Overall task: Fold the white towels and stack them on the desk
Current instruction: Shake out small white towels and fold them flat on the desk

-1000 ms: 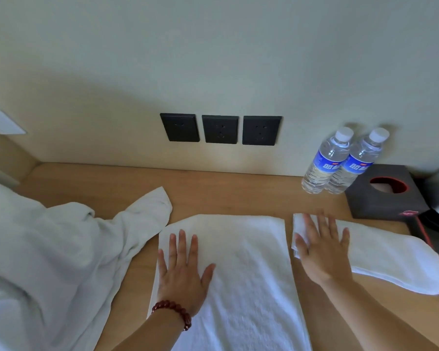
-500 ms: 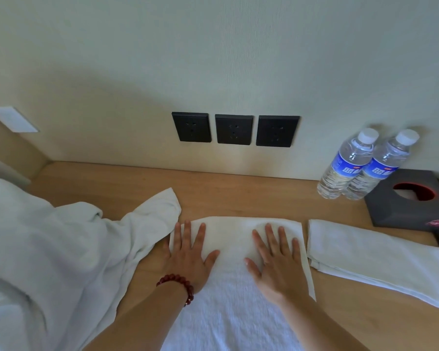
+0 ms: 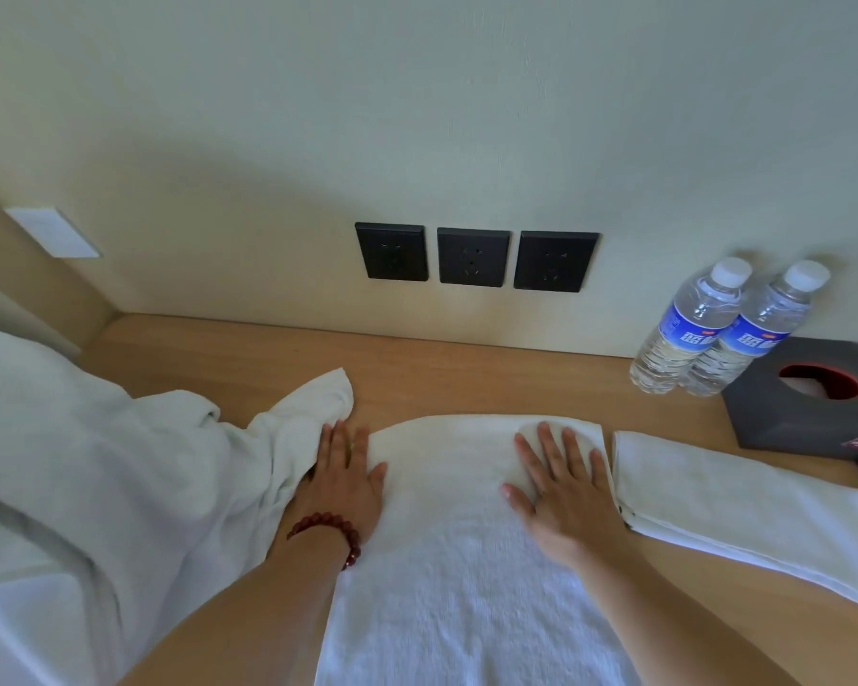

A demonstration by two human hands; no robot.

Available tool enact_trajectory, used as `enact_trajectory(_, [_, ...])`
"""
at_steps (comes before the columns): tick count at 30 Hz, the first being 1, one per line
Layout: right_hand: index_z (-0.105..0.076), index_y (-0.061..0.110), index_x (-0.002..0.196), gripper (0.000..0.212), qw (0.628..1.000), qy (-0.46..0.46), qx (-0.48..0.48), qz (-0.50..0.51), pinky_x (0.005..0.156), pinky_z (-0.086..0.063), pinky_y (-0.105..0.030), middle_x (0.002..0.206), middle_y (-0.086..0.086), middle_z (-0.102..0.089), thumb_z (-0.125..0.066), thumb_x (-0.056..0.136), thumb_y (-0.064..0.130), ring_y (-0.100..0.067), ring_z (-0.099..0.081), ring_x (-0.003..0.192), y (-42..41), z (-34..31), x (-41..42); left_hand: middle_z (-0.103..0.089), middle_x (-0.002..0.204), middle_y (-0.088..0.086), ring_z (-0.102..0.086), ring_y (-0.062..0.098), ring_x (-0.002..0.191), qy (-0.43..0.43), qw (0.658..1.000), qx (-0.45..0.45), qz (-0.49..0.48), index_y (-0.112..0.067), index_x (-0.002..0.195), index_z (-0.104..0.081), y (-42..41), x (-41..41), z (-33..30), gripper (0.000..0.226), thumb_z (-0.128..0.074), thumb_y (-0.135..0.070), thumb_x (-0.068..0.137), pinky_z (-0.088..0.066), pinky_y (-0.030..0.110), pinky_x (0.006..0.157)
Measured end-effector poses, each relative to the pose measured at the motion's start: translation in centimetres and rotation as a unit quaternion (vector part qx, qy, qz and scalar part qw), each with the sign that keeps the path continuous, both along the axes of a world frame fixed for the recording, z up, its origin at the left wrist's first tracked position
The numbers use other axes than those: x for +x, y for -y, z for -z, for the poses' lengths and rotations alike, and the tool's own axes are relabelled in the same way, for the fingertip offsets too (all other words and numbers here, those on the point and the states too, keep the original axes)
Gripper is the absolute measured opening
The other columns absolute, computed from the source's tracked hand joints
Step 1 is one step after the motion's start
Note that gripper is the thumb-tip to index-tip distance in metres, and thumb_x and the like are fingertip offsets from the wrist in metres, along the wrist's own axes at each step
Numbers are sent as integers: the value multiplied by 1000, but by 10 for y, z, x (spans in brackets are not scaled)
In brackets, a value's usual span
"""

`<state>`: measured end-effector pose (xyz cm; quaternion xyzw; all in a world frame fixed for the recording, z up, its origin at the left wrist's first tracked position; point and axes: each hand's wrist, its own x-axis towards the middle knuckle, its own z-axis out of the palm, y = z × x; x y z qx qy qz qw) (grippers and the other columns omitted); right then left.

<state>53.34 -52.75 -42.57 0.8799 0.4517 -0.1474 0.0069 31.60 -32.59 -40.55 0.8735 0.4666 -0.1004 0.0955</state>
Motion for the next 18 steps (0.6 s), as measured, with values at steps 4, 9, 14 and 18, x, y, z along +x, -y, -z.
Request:
enact_trajectory(4, [-26,30,158,67,996,46,70,13,120,-6,-55,167,-6,-14,-22,98,58,-30,-11,154,-12,-14,-19,-40,153,14,-40,30,140,73,994,54,-55,-12,147,-42,-5,-31,-1,58,-32,-46,102,-34,41,116])
enact_trajectory(9, [-28,28,157,62,989,38,131,-62,118,-9,-53,166,-6,-19,-33,99,51,-28,-13,154,-36,-23,-85,-55,138,1,-49,20,129,162,984,37,-56,-17,132,-58,4,-19,-8,46,-38,-45,102,-38,35,112])
enact_trajectory(14, [-41,28,151,60,995,13,85,-54,113,-17,-54,161,-7,-35,-37,97,55,-29,-31,148,-36,2,-124,-47,137,5,-50,24,120,113,981,-31,-152,-18,131,-57,4,8,-24,50,-44,-53,98,-41,35,105])
enact_trajectory(18, [-36,31,154,63,995,9,82,-59,115,-16,-54,163,-5,-30,-31,100,62,-28,-26,151,-30,8,-127,-64,95,-3,-58,15,79,148,965,-114,-184,-25,101,-63,-10,22,-22,24,-56,-46,90,-48,29,71])
